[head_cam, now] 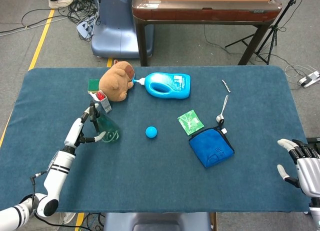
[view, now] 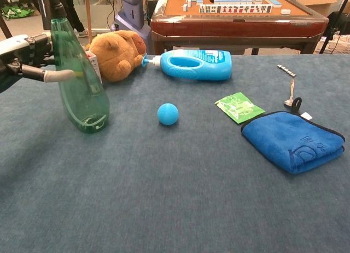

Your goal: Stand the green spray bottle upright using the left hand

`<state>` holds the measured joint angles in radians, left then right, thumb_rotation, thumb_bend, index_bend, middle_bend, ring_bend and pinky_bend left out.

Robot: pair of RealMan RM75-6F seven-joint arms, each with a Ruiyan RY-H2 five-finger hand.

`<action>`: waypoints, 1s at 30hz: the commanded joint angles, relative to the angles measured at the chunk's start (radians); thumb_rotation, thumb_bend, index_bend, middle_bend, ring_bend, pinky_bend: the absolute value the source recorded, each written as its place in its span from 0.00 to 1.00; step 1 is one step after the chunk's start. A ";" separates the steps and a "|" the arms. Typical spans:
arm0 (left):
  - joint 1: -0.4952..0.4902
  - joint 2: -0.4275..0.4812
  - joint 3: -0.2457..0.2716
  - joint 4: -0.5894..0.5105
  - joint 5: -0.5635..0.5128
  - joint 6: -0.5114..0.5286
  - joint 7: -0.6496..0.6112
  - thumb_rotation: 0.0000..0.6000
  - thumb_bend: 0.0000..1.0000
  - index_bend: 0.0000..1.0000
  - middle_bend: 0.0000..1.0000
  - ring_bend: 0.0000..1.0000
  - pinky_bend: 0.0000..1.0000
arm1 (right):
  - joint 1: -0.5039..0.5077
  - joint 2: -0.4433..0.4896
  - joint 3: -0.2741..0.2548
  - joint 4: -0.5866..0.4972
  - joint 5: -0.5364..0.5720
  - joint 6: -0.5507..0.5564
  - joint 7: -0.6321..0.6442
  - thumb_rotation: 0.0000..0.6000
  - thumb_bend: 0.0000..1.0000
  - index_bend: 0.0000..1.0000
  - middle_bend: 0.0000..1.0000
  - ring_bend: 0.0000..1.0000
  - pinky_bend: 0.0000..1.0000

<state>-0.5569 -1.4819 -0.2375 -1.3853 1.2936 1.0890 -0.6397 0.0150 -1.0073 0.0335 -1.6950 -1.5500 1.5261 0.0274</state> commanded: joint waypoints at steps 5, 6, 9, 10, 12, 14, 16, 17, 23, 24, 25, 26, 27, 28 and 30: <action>0.000 0.037 -0.003 -0.067 -0.016 -0.030 0.035 1.00 0.27 0.00 0.00 0.00 0.00 | -0.002 -0.002 0.000 0.001 0.000 0.003 0.002 1.00 0.32 0.23 0.24 0.13 0.19; 0.000 0.042 -0.002 -0.071 -0.016 -0.034 0.039 1.00 0.27 0.00 0.00 0.00 0.00 | -0.002 -0.003 0.000 0.002 0.001 0.003 0.002 1.00 0.32 0.23 0.24 0.13 0.19; 0.004 0.061 0.001 -0.090 -0.022 -0.045 0.045 1.00 0.27 0.00 0.00 0.00 0.00 | -0.002 -0.004 0.000 0.004 0.002 0.002 0.004 1.00 0.32 0.23 0.24 0.13 0.19; 0.006 0.067 0.003 -0.096 -0.021 -0.047 0.045 1.00 0.27 0.00 0.00 0.00 0.00 | -0.002 -0.005 0.000 0.005 0.002 0.001 0.004 1.00 0.32 0.23 0.24 0.13 0.19; 0.015 0.083 0.007 -0.107 -0.018 -0.045 0.044 0.99 0.27 0.00 0.00 0.00 0.00 | -0.002 -0.006 0.000 0.007 0.003 0.001 0.004 1.00 0.32 0.23 0.24 0.13 0.19; 0.023 0.096 0.012 -0.113 -0.012 -0.041 0.044 0.98 0.27 0.00 0.00 0.00 0.00 | -0.001 -0.007 0.001 0.009 0.005 0.000 0.005 1.00 0.32 0.23 0.24 0.13 0.19; 0.035 0.111 0.020 -0.119 -0.005 -0.032 0.045 0.97 0.27 0.00 0.00 0.00 0.00 | -0.001 -0.007 0.001 0.011 0.005 0.000 0.007 1.00 0.32 0.23 0.24 0.13 0.19; 0.042 0.121 0.025 -0.121 -0.005 -0.032 0.046 0.98 0.27 0.00 0.00 0.00 0.00 | -0.001 -0.008 0.001 0.013 0.006 -0.001 0.008 1.00 0.32 0.23 0.24 0.13 0.19; 0.084 0.202 0.051 -0.164 -0.029 -0.041 0.062 1.00 0.27 0.00 0.00 0.00 0.00 | 0.001 -0.008 0.004 0.018 0.009 -0.004 0.011 1.00 0.32 0.23 0.24 0.13 0.19; 0.094 0.213 0.055 -0.171 -0.031 -0.034 0.073 1.00 0.27 0.00 0.00 0.00 0.00 | 0.002 -0.008 0.004 0.019 0.011 -0.006 0.011 1.00 0.32 0.23 0.24 0.13 0.19; 0.103 0.223 0.060 -0.178 -0.034 -0.026 0.086 1.00 0.27 0.00 0.00 0.00 0.00 | 0.003 -0.008 0.005 0.020 0.012 -0.007 0.011 1.00 0.32 0.23 0.24 0.13 0.19; 0.116 0.238 0.068 -0.187 -0.038 -0.017 0.104 1.00 0.27 0.00 0.00 0.00 0.00 | 0.005 -0.008 0.005 0.021 0.012 -0.011 0.012 1.00 0.32 0.23 0.24 0.13 0.19; 0.126 0.249 0.074 -0.195 -0.041 -0.010 0.119 1.00 0.27 0.00 0.00 0.00 0.00 | 0.006 -0.007 0.003 0.022 0.011 -0.015 0.015 1.00 0.32 0.23 0.24 0.13 0.19; 0.137 0.259 0.081 -0.202 -0.042 0.001 0.138 1.00 0.27 0.00 0.00 0.00 0.00 | 0.009 -0.006 0.001 0.023 0.010 -0.021 0.018 1.00 0.32 0.23 0.24 0.13 0.19; 0.164 0.275 0.097 -0.211 -0.043 0.039 0.201 1.00 0.27 0.01 0.00 0.00 0.00 | 0.015 -0.004 -0.003 0.025 0.007 -0.036 0.027 1.00 0.32 0.23 0.24 0.13 0.19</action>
<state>-0.4223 -1.2261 -0.1598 -1.5803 1.2558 1.0929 -0.4904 0.0264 -1.0127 0.0329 -1.6713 -1.5412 1.4958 0.0504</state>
